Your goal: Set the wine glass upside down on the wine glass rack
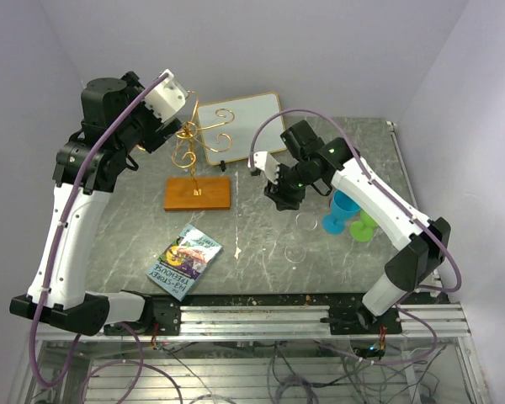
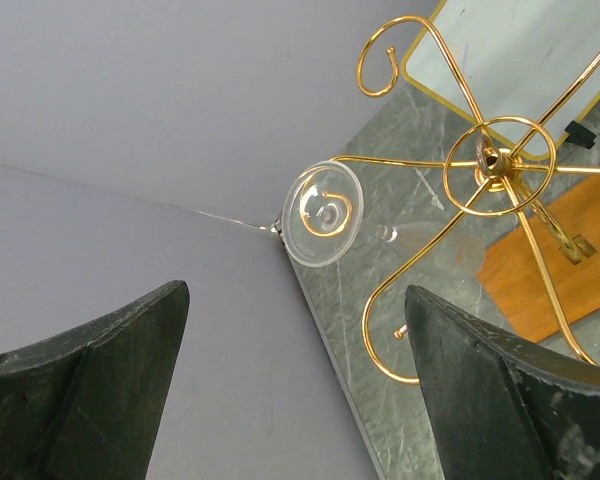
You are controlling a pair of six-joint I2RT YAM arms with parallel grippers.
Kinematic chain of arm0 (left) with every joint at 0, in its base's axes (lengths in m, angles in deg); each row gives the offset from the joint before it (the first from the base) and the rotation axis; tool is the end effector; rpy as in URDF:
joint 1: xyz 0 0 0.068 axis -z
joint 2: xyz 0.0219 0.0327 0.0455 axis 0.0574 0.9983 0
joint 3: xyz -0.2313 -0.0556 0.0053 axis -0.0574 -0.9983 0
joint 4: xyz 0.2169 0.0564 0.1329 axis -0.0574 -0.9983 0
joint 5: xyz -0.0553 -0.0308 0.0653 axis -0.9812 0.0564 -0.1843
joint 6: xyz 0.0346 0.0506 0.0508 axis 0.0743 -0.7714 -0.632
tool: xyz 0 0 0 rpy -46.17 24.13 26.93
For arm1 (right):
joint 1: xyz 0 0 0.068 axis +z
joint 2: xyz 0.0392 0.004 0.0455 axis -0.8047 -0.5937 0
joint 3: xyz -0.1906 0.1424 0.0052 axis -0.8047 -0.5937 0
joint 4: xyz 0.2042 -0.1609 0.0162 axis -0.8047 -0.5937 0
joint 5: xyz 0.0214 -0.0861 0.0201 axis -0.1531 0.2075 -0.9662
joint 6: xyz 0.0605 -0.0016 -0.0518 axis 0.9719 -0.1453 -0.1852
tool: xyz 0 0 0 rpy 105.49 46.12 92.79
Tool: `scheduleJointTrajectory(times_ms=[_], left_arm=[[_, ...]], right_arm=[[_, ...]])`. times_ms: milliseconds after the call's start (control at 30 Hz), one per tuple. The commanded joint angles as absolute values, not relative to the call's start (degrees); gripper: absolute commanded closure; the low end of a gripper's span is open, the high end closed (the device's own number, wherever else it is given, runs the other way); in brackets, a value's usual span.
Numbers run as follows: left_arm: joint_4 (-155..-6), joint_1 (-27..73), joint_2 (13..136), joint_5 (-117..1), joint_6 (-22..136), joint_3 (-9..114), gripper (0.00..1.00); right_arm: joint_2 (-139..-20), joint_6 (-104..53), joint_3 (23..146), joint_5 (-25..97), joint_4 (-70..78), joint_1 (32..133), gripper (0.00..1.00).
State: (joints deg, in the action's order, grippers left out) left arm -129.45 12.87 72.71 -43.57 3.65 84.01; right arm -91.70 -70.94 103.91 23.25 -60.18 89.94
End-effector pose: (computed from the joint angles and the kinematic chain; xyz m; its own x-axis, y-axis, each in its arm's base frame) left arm 0.2673 -0.0695 0.4618 -0.0987 0.7202 -0.6868 0.3230 0.6759 0.6624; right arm 0.2566 0.2192 0.2869 -0.1326 -0.8222 -0.5535 -0.9824 0.1833 -0.0369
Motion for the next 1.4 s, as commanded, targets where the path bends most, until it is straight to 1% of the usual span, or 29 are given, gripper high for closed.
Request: scheduleJointTrajectory(times_ms=[0,233,300,433,500,700,900,1000,1133,1267,1367], left_arm=[[-127.56,12.35,71.54,-43.45,4.01,83.37,0.01],[-128.36,12.33,71.20,-43.46,2.70,82.87,0.00],[-128.61,12.30,71.05,-43.60,2.56,82.93,0.00],[-128.72,12.33,70.92,-43.82,2.39,82.81,0.01],[-128.30,12.35,70.92,-43.60,1.95,82.34,0.01],[-127.30,12.35,71.01,-43.64,2.53,81.99,0.01],[-126.12,12.35,70.92,-45.07,4.95,83.01,0.01],[-125.41,12.35,70.99,-48.07,8.78,84.14,0.01],[-123.71,12.35,71.31,-53.16,14.32,85.51,0.00],[-121.81,12.34,71.60,-59.86,19.85,85.74,0.03],[-119.93,12.35,71.87,-63.92,24.27,85.32,0.05]], right_arm=[[-93.31,-70.96,104.05,24.80,-61.24,91.30,0.57],[-94.90,-71.32,104.70,25.94,-61.78,92.32,0.77],[-95.09,-71.62,105.26,25.17,-61.88,92.34,0.85],[-95.13,-72.62,107.20,22.61,-61.48,92.30,0.96],[-94.96,-73.13,108.03,22.07,-60.81,92.27,1.00],[-94.15,-74.21,111.90,22.29,-59.37,92.19,1.00],[-91.77,-71.88,114.15,27.57,-53.94,91.07,1.00],[-90.85,-69.12,115.94,32.85,-49.84,89.09,1.00],[-91.01,-63.66,121.12,35.55,-46.47,83.81,1.00],[-89.93,-57.45,124.71,40.01,-40.71,77.66,1.00],[-87.86,-54.67,124.55,43.77,-34.91,76.13,1.00]])
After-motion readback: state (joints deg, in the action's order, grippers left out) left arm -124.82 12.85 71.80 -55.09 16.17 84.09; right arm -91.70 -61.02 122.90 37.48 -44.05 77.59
